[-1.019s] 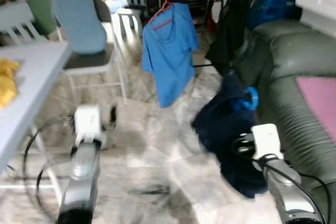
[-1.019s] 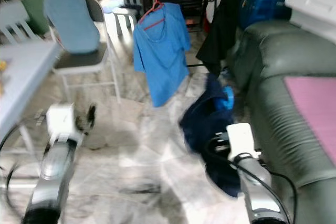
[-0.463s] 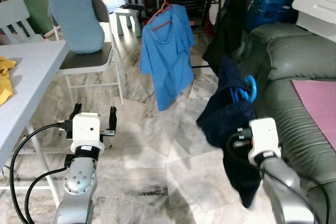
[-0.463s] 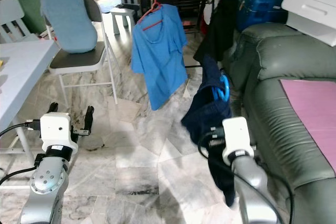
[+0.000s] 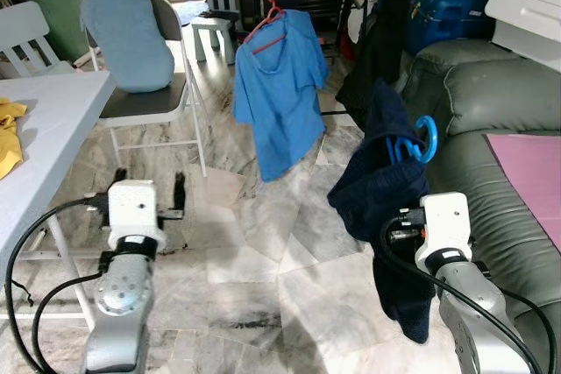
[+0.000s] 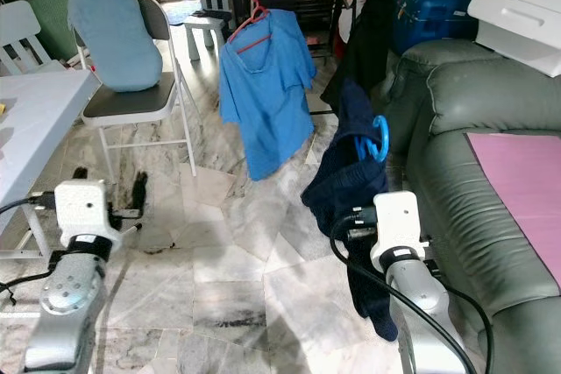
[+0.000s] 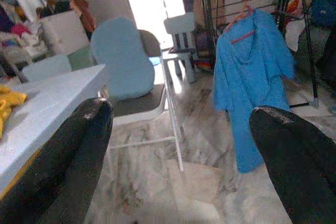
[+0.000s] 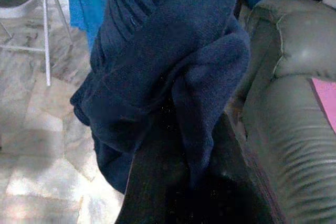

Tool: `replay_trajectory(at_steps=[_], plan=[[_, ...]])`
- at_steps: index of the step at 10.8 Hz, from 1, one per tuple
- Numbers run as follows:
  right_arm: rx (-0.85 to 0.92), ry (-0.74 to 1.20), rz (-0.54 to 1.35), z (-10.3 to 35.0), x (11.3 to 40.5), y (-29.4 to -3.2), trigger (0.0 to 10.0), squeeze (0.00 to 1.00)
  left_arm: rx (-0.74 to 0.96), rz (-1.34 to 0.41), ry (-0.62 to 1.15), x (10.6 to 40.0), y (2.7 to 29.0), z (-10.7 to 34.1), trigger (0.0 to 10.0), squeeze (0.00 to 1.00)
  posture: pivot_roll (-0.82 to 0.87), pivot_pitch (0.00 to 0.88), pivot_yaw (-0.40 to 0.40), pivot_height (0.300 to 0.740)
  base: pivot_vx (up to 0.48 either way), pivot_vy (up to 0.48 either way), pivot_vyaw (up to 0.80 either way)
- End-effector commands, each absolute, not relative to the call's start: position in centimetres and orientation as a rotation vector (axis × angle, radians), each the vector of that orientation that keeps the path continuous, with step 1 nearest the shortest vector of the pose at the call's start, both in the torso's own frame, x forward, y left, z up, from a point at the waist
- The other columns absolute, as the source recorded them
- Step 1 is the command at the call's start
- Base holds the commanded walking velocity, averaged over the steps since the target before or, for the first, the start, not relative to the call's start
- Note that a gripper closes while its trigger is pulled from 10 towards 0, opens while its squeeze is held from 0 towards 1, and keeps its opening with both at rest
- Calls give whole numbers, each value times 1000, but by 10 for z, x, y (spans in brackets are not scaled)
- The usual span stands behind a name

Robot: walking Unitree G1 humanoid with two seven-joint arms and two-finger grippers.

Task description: Hang hanger

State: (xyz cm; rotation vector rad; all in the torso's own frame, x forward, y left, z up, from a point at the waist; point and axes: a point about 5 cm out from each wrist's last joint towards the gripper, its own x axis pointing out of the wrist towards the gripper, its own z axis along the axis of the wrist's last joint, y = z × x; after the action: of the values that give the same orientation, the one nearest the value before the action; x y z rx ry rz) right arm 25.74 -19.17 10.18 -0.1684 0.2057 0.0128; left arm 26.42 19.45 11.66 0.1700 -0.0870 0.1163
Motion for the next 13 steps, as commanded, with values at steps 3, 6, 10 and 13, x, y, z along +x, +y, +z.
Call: replay_trajectory(at_steps=[3, 6, 10, 13], plan=[[-141, 233, 11, 101, 259, -186, 10000, 0, 172, 104, -86, 271, 195, 119, 10000, 0, -221, 0, 71, 740, 211, 0, -281], [-145, 267, 16, 97, 257, -185, 10000, 0, 174, 90, -84, 271, 194, 119, 10000, 0, -218, 0, 71, 740, 415, 0, 0], [-175, 257, 55, 100, 258, -181, 10000, 0, 162, 83, -80, 272, 189, 117, 10000, 0, -221, 0, 71, 740, 448, 0, 198], [-168, 266, 45, 99, 257, -182, 10000, 0, 161, 62, -73, 273, 185, 116, 10000, 0, -227, 0, 77, 740, 440, 0, 263]])
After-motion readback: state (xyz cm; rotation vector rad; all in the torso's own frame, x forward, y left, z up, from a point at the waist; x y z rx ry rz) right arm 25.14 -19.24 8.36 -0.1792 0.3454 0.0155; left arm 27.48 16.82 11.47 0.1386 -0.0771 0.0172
